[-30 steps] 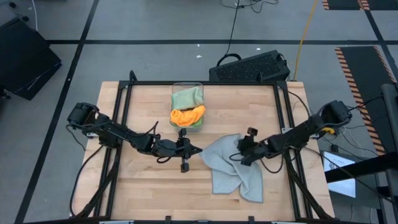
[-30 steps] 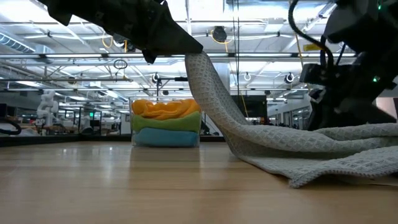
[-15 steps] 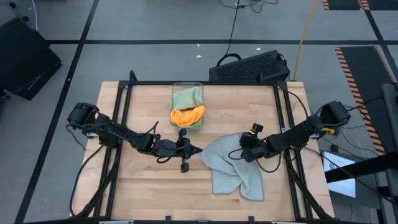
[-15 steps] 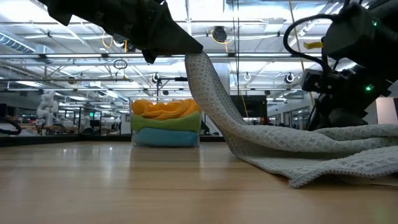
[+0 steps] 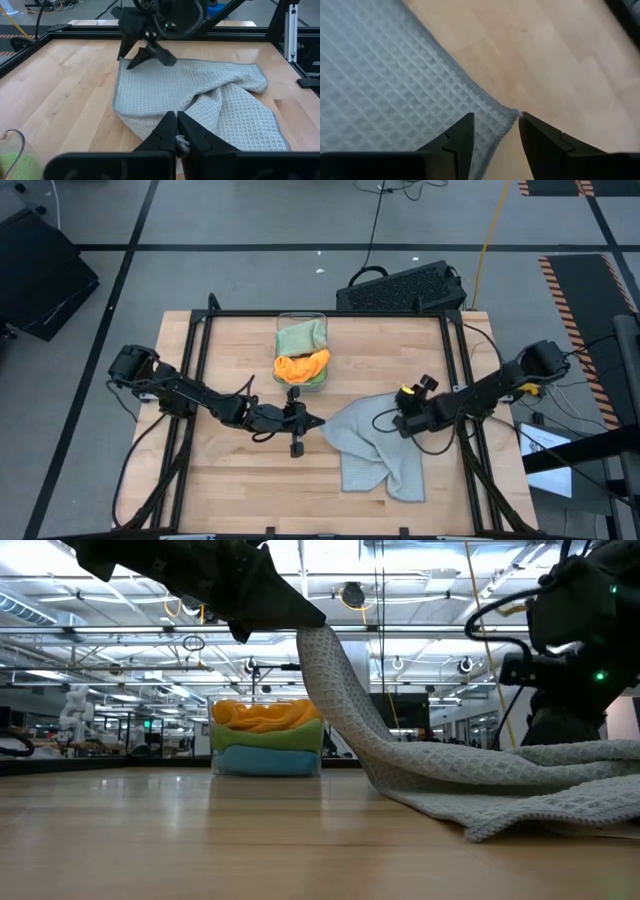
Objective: Fold microfiber towels
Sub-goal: Fold the gray towel
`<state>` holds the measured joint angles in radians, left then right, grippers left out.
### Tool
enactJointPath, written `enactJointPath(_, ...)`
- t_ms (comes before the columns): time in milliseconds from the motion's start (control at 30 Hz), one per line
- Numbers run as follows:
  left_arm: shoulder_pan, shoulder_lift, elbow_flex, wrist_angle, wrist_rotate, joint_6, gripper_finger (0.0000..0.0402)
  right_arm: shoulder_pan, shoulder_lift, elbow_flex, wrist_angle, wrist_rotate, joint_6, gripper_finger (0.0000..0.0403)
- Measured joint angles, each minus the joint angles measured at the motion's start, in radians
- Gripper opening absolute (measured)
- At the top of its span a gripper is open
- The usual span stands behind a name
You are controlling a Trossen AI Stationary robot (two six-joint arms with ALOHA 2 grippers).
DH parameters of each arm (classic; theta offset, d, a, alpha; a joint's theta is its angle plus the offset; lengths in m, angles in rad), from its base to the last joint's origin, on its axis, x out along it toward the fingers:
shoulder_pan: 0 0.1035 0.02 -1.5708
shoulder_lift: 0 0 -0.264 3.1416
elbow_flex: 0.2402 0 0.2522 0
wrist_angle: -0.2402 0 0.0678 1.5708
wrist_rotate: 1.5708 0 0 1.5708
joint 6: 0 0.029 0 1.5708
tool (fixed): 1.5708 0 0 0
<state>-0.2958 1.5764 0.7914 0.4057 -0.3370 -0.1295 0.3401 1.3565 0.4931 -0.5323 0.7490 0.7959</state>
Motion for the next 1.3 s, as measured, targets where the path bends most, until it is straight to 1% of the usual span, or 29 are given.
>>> enactJointPath(67,0.000,0.000,0.000,0.000,0.000,0.000,0.0013,0.000,-0.036,0.000,-0.015,-0.021,0.057,0.0146)
enactJointPath(167,0.000,0.000,0.000,0.000,0.000,0.000,0.0018,-0.007,-0.118,0.000,-0.071,-0.021,0.173,0.0146)
enactJointPath(233,0.000,0.000,0.000,0.000,0.000,0.001,0.0014,-0.038,-0.185,0.000,-0.130,-0.029,0.275,0.0146)
enactJointPath(300,0.000,0.000,0.000,0.001,0.000,0.001,0.0007,-0.081,-0.246,0.000,-0.185,-0.075,0.301,0.0150)
enactJointPath(367,0.000,0.000,0.000,0.001,0.000,0.001,0.0005,-0.132,-0.291,0.000,-0.210,-0.132,0.272,0.0160)
enactJointPath(433,0.001,0.000,0.000,0.002,0.000,0.002,0.0010,-0.185,-0.325,0.000,-0.194,-0.183,0.225,0.0173)
enactJointPath(533,0.001,0.000,0.000,0.002,0.000,0.003,0.0016,-0.253,-0.342,0.000,-0.139,-0.282,0.126,0.0194)
enactJointPath(633,0.001,0.000,0.000,0.002,0.000,0.003,0.0008,-0.313,-0.336,0.000,-0.052,-0.386,0.018,0.0212)
enactJointPath(667,0.001,0.000,0.000,0.002,0.000,0.003,0.0006,-0.330,-0.332,0.000,-0.029,-0.410,-0.013,0.0216)
enactJointPath(800,0.001,0.000,0.000,0.001,0.000,-0.004,0.0012,-0.375,-0.323,0.000,0.008,-0.441,-0.076,0.0222)
enactJointPath(900,0.001,0.000,0.000,-0.008,0.000,-0.006,0.0016,-0.396,-0.306,0.000,-0.008,-0.464,-0.079,0.0212)
enactJointPath(1000,0.001,0.000,0.000,-0.012,0.000,-0.008,0.0007,-0.405,-0.281,0.000,-0.015,-0.493,-0.081,0.0195)
enactJointPath(1133,0.001,0.000,0.000,-0.013,0.000,-0.009,0.0010,-0.406,-0.256,0.000,-0.008,-0.492,-0.109,0.0167)
enactJointPath(1233,0.001,0.000,0.000,-0.012,0.000,-0.008,0.0016,-0.406,-0.254,0.000,0.018,-0.495,-0.141,0.0123)
enactJointPath(1300,0.001,0.000,0.000,-0.012,-0.001,-0.008,0.0012,-0.406,-0.254,0.000,0.016,-0.521,-0.167,0.0077)
